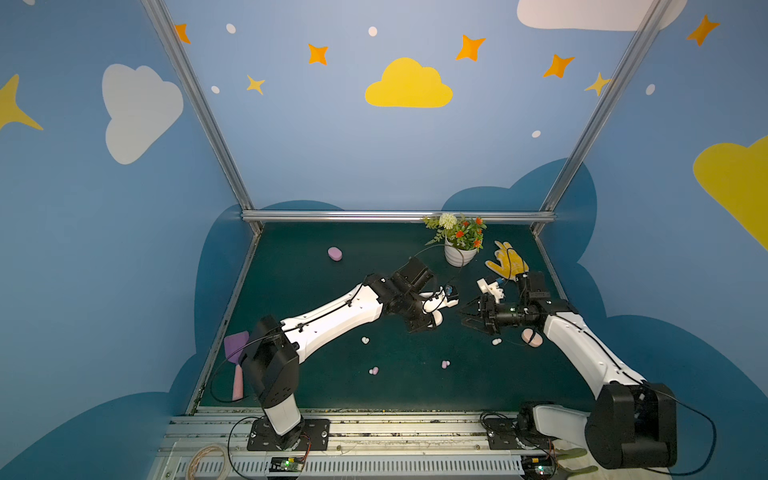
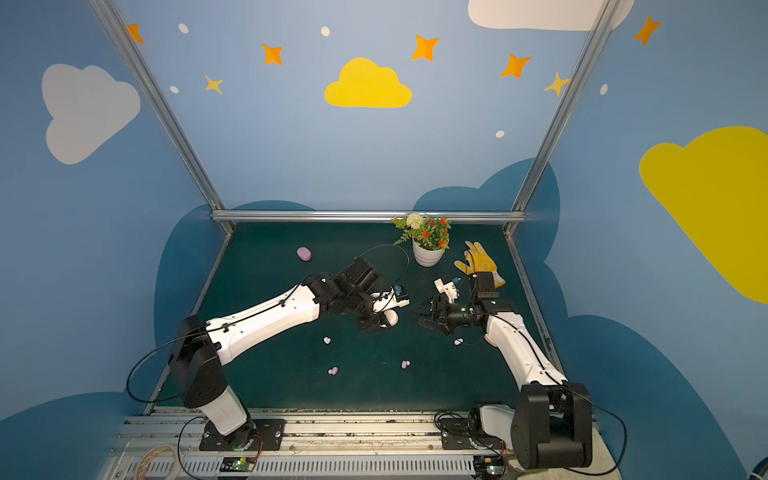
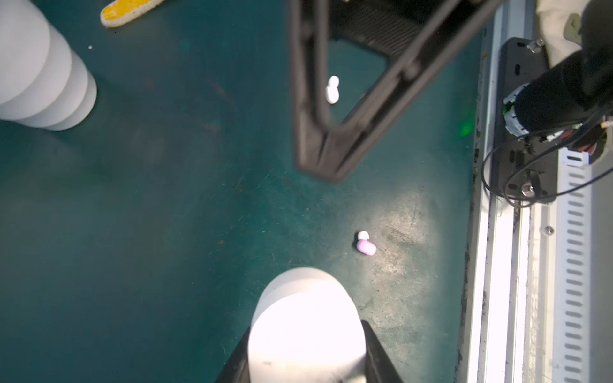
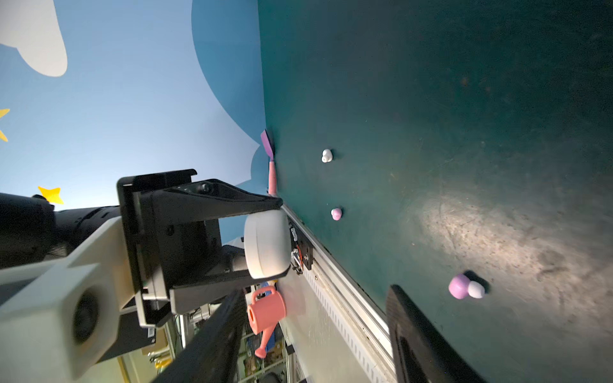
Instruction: Insert the wireless bluetooth earbuds into the charging case
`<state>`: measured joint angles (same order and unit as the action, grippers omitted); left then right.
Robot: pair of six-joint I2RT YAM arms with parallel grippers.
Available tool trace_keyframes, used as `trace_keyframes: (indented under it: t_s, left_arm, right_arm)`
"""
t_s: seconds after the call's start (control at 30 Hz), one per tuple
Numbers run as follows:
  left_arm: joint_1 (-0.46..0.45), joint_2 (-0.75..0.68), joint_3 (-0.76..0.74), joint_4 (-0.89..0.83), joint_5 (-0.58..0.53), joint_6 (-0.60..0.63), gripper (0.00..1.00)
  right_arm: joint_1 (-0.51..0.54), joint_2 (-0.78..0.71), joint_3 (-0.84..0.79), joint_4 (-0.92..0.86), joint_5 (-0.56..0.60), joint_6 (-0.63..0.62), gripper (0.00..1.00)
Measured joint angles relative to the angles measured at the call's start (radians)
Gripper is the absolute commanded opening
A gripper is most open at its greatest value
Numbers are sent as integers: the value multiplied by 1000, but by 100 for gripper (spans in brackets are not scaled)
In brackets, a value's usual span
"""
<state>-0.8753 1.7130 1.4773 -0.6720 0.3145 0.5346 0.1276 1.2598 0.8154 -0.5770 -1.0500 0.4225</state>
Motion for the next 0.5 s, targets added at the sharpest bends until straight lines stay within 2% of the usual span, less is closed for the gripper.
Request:
trace_keyframes:
  t_s: [0.5]
  left_arm:
    - [-19,1,14,-42,-12,63,12]
  right_arm:
    - [113,80,74,-13,-60,-32,55]
